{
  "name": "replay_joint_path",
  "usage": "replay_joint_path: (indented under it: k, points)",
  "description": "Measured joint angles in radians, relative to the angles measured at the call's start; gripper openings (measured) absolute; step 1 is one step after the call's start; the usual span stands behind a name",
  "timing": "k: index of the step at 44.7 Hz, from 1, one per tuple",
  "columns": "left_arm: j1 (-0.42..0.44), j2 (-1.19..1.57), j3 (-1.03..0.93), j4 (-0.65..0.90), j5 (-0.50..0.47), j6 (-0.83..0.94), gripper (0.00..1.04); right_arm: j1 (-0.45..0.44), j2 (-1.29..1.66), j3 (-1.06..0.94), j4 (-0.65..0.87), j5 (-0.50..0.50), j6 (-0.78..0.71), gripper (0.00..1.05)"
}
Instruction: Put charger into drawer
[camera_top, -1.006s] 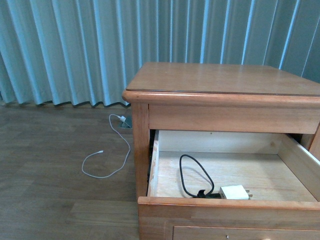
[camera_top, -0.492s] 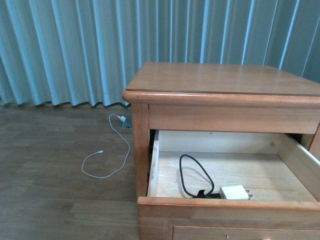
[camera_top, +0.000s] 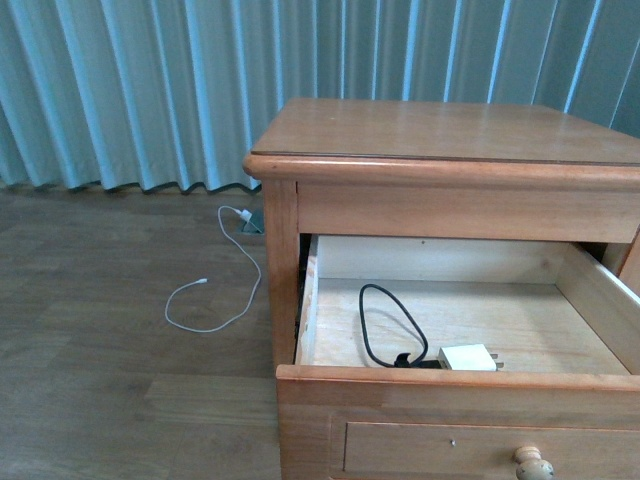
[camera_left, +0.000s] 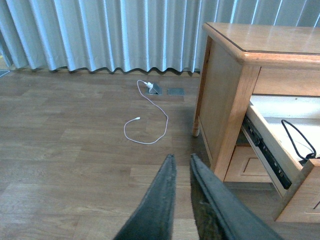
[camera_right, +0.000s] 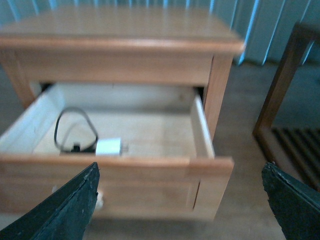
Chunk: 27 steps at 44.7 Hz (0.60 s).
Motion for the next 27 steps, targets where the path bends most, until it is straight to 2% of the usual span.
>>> replay_joint_path:
  k: [5, 12, 23, 27]
  points:
    - [0.000, 0.000, 0.000, 0.000, 0.000, 0.000, 0.36, -0.004, 0.083, 0.040, -0.143, -0.028, 0.008, 0.96]
    - [0.000, 0.000, 0.000, 0.000, 0.000, 0.000, 0.59, 0.001, 0.245, 0.091, -0.180, -0.071, 0.061, 0.96]
    - [0.000, 0.000, 0.000, 0.000, 0.000, 0.000, 1.00, 0.050, 0.642, 0.185, -0.012, -0.063, 0.187, 0.96]
    - [0.000, 0.000, 0.000, 0.000, 0.000, 0.000, 0.98, 0.069, 0.772, 0.218, 0.055, -0.047, 0.208, 0.96]
